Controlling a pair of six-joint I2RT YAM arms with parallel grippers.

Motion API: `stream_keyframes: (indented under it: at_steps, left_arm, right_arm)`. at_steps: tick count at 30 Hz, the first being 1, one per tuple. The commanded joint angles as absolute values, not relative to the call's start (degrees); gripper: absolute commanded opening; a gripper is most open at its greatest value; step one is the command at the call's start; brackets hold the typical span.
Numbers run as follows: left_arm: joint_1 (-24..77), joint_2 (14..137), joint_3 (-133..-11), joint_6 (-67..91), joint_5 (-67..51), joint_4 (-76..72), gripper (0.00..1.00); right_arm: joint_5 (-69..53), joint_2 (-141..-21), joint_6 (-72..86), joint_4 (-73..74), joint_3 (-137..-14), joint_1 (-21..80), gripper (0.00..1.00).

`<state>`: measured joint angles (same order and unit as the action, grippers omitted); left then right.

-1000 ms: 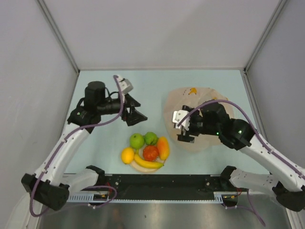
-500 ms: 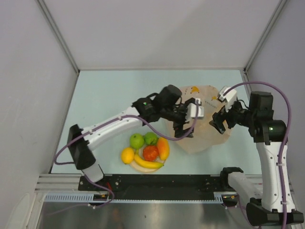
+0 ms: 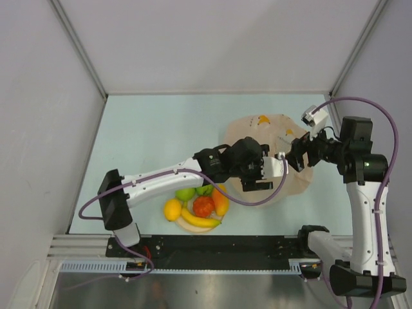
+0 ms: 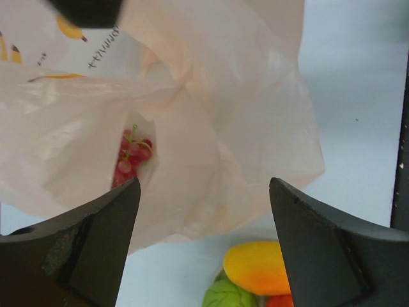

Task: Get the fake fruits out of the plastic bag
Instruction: Take out the fake fruit from the plastic bag.

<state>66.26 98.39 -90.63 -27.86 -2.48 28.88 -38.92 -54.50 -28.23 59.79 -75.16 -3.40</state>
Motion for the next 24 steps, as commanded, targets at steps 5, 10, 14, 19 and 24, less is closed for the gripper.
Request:
stream_keyframes:
  at_steps: [5, 10, 14, 19, 24]
  left_arm:
    - [67.1, 98.7, -90.8, -22.2, 2.8, 24.9, 0.86]
    - [66.3, 105.4, -98.1, -23.3, 1.6, 29.2, 0.58]
    - [60.7, 103.2, -99.7, -17.9, -5.1, 35.2, 0.0]
    - [48.2, 96.1, -93.5, -9.8, -12.4, 33.9, 0.0]
    - [45.1, 90.8, -90.4, -9.0, -18.3, 32.3, 0.0]
  right_arm:
    - [-35.3, -58.8, -17.9, 53.4, -76.3, 2.6, 0.77]
    - [-28.9, -58.4, -16.6, 50.6, -71.9, 5.4, 0.76]
    - [-30.7, -60.1, -16.7, 49.9, -67.0, 4.9, 0.7]
    - [-30.9, -66.3, -16.7, 40.8, -60.7, 8.4, 0.62]
    - [-28.0, -75.3, -13.1, 28.3, -60.7, 12.8, 0.61]
